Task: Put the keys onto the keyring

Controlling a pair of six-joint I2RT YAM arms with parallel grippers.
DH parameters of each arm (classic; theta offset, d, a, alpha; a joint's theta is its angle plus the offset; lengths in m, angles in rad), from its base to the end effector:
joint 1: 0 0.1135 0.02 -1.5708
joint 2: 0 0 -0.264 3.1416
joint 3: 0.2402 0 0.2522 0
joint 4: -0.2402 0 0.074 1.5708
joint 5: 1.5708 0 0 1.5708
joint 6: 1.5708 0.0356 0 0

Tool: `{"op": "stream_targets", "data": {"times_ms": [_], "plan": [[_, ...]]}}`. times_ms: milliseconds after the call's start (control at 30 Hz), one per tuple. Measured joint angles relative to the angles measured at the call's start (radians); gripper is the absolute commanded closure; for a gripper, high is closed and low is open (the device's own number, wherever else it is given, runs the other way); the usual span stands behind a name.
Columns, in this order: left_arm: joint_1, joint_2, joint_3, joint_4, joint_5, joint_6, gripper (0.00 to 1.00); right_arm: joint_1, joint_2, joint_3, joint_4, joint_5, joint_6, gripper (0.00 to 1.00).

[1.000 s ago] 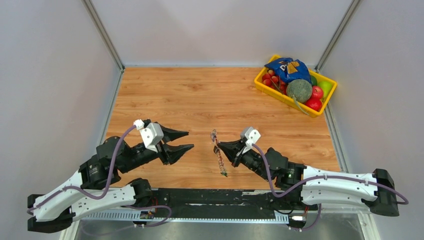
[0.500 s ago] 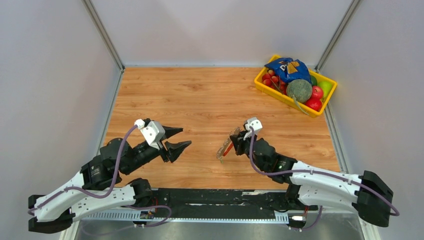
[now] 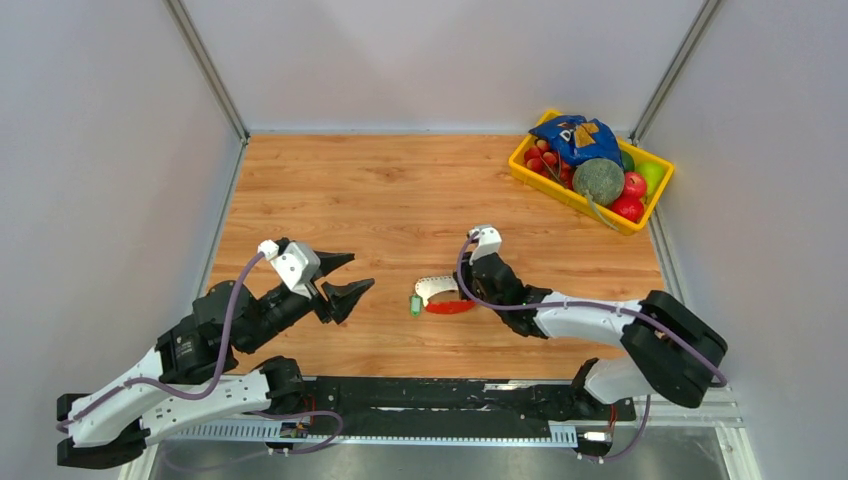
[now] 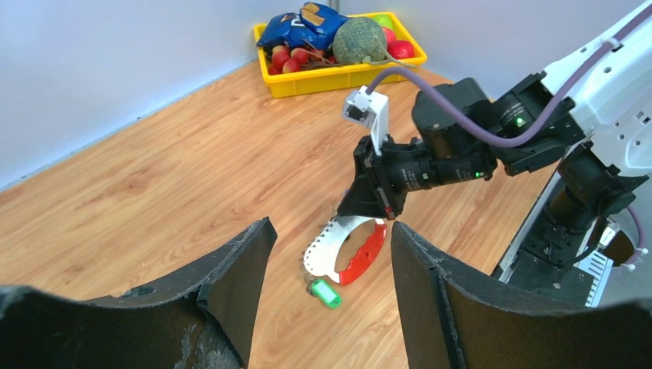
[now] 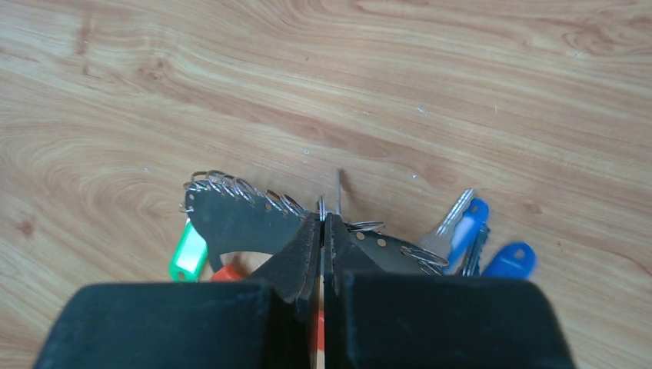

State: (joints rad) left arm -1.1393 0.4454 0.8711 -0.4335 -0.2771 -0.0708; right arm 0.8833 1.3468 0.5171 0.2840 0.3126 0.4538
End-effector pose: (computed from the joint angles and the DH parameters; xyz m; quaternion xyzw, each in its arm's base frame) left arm 0.0458 -0.0761 0.3822 0.2743 0.6546 -0.3162 0.6295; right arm 0.1755 0.1965 0.1747 -0.1089 0.8574 0.1938 0.4642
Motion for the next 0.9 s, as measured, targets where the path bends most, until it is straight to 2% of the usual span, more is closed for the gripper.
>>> {"op": "stream_targets", "data": {"times_ms": [233,533,700,900], "plan": [[0.0,-0.003,-0.003,-0.004,-0.003,-0.003,0.31,-0.039,0.146,0.073,0.018,-0.028,0.028,1.0],[0.0,-0.011,-0.009,-0.005,-0.003,-0.003,0.3,-0.083,0.34,0.26,0.035,-0.03,0.059,0.99],[0.0,-0.011,-0.009,-0.005,-0.003,-0.003,0.29,-0.095,0.41,0.311,0.035,-0.027,0.072,0.74],[0.0,-0.011,-0.016,-0.005,-0.002,-0.003,0.29,-0.1,0.406,0.313,0.027,-0.007,0.071,0.51]]}}
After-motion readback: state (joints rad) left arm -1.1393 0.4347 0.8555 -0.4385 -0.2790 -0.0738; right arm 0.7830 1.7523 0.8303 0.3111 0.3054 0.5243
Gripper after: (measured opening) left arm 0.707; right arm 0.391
